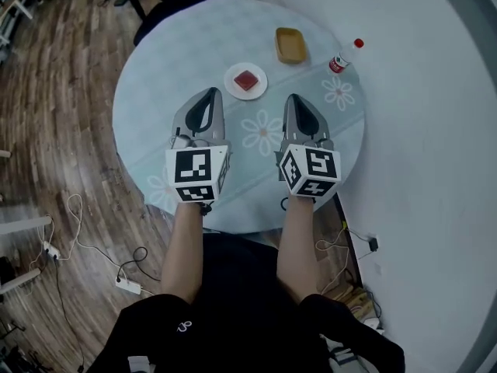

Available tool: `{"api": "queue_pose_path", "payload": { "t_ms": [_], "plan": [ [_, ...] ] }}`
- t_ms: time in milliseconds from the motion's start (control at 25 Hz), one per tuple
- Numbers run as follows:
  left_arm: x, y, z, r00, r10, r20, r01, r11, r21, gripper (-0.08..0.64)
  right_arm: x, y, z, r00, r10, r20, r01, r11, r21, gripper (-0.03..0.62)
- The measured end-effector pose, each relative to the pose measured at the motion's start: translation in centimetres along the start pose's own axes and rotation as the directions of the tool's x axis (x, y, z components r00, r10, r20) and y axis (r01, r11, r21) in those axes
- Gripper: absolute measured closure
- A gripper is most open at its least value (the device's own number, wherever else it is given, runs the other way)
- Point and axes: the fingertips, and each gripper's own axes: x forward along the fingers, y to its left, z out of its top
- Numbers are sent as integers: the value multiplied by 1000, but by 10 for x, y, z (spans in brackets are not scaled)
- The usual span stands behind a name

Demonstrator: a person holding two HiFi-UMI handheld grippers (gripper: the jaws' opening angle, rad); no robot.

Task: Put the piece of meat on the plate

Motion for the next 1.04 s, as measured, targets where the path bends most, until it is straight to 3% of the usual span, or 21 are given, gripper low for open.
{"api": "queue_pose_path", "payload": {
  "t_ms": [320,1040],
  "plan": [
    [-13,-26,14,1000,-15,15,15,999,48,566,-22,4,7,999,33,25,-33,999,3,586],
    [-12,-42,12,1000,-29,-4,29,998,49,566,-31,4,14,994,98,55,-97,995,-11,584]
  ]
}}
